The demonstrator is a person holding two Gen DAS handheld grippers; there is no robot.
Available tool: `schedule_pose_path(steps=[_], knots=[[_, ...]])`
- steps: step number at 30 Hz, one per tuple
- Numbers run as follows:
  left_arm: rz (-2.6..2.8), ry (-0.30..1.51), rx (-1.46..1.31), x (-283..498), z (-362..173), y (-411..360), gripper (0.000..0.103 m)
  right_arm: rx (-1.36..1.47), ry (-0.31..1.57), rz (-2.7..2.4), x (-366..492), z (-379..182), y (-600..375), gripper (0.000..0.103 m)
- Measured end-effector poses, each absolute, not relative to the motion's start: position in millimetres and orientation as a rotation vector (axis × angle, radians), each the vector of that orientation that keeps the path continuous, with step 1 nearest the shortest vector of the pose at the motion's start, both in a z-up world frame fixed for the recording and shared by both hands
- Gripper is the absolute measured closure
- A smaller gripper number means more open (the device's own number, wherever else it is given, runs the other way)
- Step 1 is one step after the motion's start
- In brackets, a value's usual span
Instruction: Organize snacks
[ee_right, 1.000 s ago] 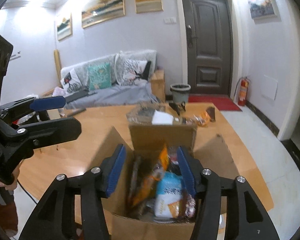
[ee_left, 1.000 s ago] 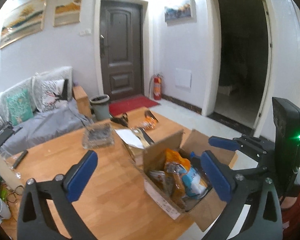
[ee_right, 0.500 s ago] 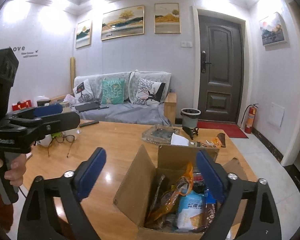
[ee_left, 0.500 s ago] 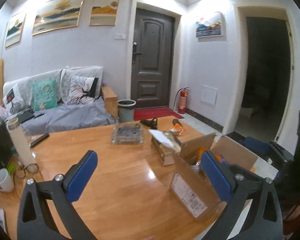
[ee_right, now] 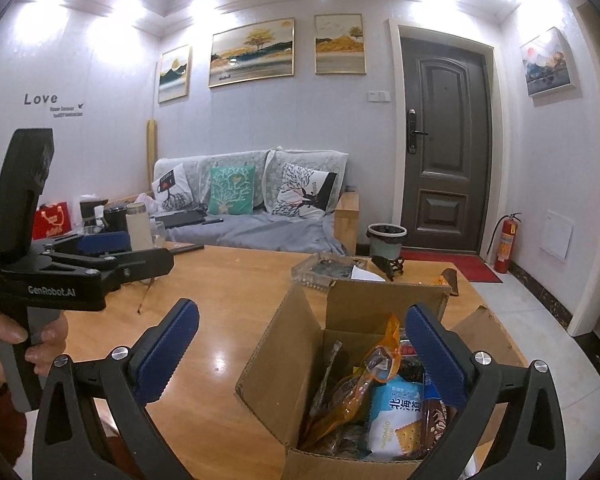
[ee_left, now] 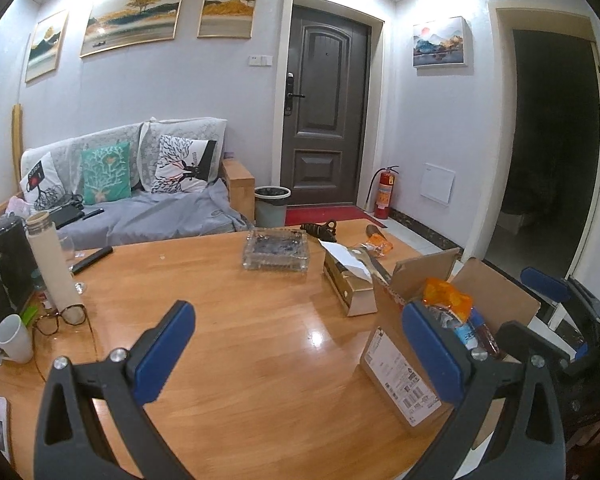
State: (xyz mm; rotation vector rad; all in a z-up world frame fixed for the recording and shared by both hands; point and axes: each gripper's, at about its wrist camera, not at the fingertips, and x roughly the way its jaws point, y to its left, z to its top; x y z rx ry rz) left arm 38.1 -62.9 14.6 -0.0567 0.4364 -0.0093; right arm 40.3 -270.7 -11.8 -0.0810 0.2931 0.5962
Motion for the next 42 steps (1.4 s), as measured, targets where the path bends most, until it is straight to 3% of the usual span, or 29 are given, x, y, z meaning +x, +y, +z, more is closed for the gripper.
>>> schedule_pose_path(steps=[42], knots=[[-0.006,0.396,-0.042,27,32,-70,0.001,-0.094,0.29,0.58,37,-12,-271,0.0]])
